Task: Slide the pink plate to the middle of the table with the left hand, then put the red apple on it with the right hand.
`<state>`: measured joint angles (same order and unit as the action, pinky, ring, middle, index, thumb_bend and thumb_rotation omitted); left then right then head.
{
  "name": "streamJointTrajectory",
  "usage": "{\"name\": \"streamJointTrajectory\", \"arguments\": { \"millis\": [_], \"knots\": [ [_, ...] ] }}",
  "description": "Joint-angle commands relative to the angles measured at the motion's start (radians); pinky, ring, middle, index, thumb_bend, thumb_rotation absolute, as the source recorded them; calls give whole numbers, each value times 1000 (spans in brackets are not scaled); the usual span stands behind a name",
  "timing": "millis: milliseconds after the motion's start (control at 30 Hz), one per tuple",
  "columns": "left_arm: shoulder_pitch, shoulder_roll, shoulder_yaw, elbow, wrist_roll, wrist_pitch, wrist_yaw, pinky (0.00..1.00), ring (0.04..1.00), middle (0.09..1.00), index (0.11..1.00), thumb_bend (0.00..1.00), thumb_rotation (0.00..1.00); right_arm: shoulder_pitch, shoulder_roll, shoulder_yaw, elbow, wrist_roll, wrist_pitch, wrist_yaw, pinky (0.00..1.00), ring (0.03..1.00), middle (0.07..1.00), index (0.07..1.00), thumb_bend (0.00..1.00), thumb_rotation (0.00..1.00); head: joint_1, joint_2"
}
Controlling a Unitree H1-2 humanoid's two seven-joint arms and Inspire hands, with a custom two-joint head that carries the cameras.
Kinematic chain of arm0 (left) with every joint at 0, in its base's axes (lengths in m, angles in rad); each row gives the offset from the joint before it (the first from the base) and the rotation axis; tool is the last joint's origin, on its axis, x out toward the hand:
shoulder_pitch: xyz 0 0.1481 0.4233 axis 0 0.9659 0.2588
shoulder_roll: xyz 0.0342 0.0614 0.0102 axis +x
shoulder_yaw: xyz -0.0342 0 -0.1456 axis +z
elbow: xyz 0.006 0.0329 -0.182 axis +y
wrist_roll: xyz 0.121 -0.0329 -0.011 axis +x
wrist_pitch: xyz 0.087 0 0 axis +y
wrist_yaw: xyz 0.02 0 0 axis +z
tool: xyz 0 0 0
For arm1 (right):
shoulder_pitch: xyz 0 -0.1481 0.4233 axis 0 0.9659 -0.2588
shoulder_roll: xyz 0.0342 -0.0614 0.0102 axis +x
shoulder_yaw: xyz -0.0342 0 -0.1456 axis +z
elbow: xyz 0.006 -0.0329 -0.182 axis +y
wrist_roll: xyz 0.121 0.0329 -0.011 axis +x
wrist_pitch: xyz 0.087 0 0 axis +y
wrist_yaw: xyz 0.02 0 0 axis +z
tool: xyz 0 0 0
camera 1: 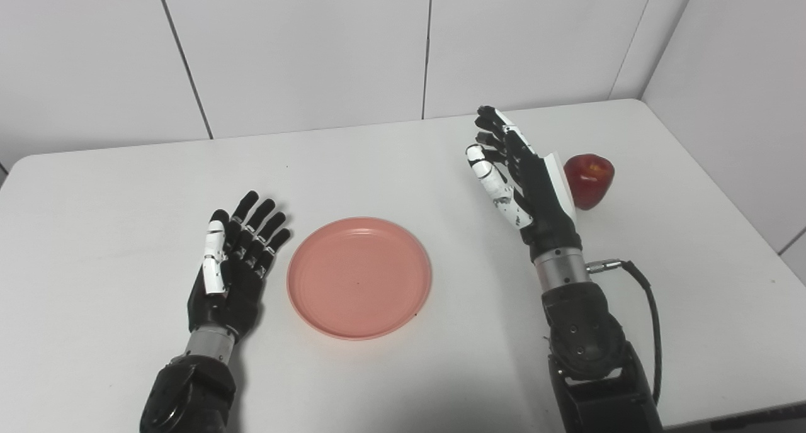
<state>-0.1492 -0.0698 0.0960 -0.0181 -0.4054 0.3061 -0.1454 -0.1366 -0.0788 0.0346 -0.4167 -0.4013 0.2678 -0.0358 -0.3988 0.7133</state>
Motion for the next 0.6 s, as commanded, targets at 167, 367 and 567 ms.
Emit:
{"name": "streamJointTrajectory", "arguments": {
  "millis": [167,367,567],
  "knots": [
    [-9,23,22,61,-17,-43,-22,887,885,898,887,399,1000,-60,-17,-48,-51,-85,17,-33,749,807,819,820,880,554,-52,-18],
    [-21,39,34,112,-38,-75,-57,895,886,899,890,389,1000,-86,-42,-84,-71,-161,68,-25,773,822,828,824,875,443,-68,-28],
    [-25,43,42,132,-49,-87,-60,896,885,896,886,400,1000,-103,-90,-114,-71,-212,78,-21,761,838,855,831,881,394,-97,-33]
  ]
}}
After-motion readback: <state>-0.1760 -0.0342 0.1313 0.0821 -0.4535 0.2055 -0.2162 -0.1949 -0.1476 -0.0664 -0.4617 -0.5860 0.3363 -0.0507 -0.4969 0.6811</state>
